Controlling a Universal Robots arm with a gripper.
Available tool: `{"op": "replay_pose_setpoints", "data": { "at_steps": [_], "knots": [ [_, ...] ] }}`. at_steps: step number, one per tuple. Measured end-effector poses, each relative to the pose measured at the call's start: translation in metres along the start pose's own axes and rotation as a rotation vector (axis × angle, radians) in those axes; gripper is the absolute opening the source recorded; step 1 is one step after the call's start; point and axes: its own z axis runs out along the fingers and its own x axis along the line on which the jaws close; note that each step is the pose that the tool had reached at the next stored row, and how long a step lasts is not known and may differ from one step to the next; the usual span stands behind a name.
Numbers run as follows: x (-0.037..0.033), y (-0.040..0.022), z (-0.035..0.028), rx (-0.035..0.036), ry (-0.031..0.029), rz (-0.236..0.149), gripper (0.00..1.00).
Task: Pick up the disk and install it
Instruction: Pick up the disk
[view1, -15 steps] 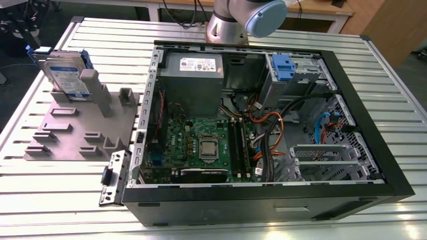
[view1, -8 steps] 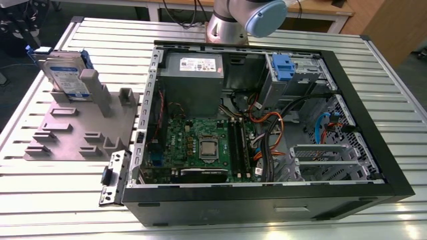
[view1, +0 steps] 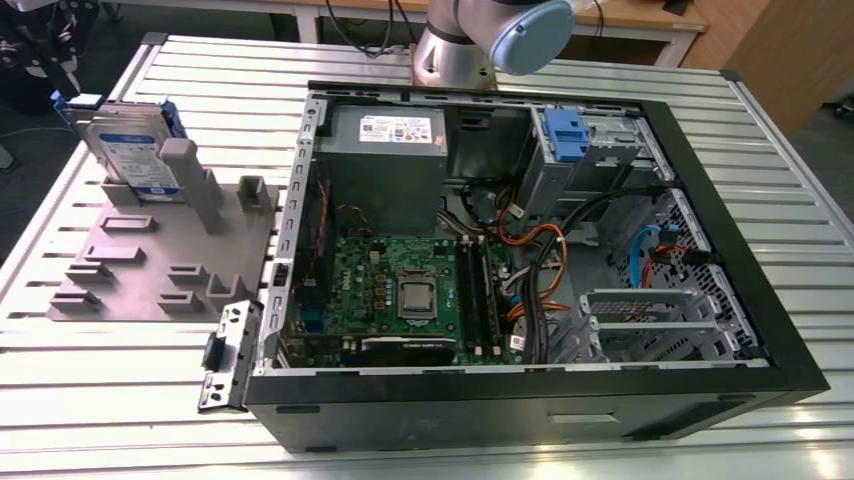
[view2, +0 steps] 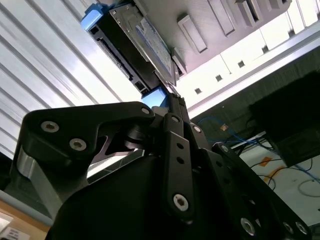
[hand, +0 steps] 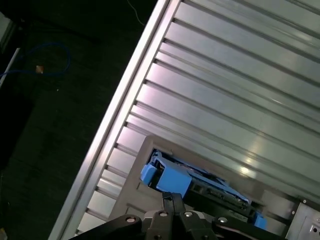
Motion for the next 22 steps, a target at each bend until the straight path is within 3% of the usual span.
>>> {"op": "replay_pose_setpoints", "data": {
  "at_steps": [3, 18, 22],
  "knots": [
    [0.0000, 0.0000, 0.0000, -0.0002, 0.0009, -0.020, 0.11],
    [0.0000, 0.0000, 0.0000, -0.0002, 0.0011, -0.025, 0.11],
    [0.0000, 0.0000, 0.0001, -0.0008, 0.0038, -0.088, 0.11]
  ]
}}
